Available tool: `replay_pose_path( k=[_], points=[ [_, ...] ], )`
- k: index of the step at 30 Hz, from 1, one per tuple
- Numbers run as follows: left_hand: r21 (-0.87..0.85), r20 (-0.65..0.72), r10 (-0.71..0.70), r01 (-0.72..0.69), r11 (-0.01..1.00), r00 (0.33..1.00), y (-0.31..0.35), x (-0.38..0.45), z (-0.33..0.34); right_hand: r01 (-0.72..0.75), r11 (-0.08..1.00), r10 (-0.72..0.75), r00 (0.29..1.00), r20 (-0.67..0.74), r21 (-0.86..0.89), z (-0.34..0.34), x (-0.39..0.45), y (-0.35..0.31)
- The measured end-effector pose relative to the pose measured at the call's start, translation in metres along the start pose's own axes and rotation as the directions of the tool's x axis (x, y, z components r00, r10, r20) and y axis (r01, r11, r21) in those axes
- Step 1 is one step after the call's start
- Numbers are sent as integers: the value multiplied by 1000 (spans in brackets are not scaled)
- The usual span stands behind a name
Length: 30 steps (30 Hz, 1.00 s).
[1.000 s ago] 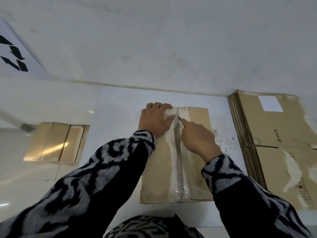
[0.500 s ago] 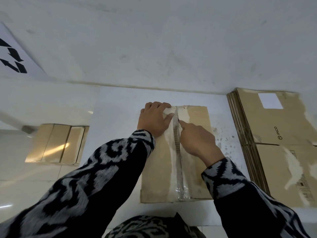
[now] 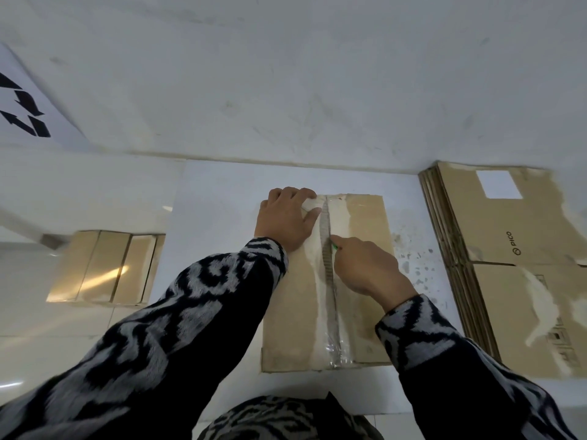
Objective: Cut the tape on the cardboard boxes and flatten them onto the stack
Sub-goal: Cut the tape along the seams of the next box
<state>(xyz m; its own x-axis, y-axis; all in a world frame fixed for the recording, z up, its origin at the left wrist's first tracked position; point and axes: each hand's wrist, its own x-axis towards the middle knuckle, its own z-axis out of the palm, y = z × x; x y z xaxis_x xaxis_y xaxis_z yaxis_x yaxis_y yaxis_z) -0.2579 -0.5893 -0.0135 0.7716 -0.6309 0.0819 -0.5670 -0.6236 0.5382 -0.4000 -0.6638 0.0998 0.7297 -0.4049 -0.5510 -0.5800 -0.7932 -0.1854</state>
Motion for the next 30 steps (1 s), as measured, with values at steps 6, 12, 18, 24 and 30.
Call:
replay_pose_path(
  k=[6, 12, 18, 24, 30],
  points=[
    [-4, 8, -2, 2, 1000, 1000, 1, -1, -1, -10, 997, 9, 1000, 21, 75, 8, 5, 8],
    [7, 13, 15, -15, 1000, 1000, -1, 0, 0, -2, 942, -4, 1000, 19, 337, 18, -2, 16],
    [24, 8, 142, -142, 990, 990, 5, -42, -14, -51, 921, 66, 997, -25, 387, 27, -15, 17],
    [186, 136, 89, -113, 976, 987, 16, -139, 0, -53, 970, 70, 996, -62, 236, 18, -19, 9],
    [208, 79, 68, -83, 975, 995, 17, -141, 7, -44, 997, 45, 999, -12, 67, 12, -25, 2]
  ],
)
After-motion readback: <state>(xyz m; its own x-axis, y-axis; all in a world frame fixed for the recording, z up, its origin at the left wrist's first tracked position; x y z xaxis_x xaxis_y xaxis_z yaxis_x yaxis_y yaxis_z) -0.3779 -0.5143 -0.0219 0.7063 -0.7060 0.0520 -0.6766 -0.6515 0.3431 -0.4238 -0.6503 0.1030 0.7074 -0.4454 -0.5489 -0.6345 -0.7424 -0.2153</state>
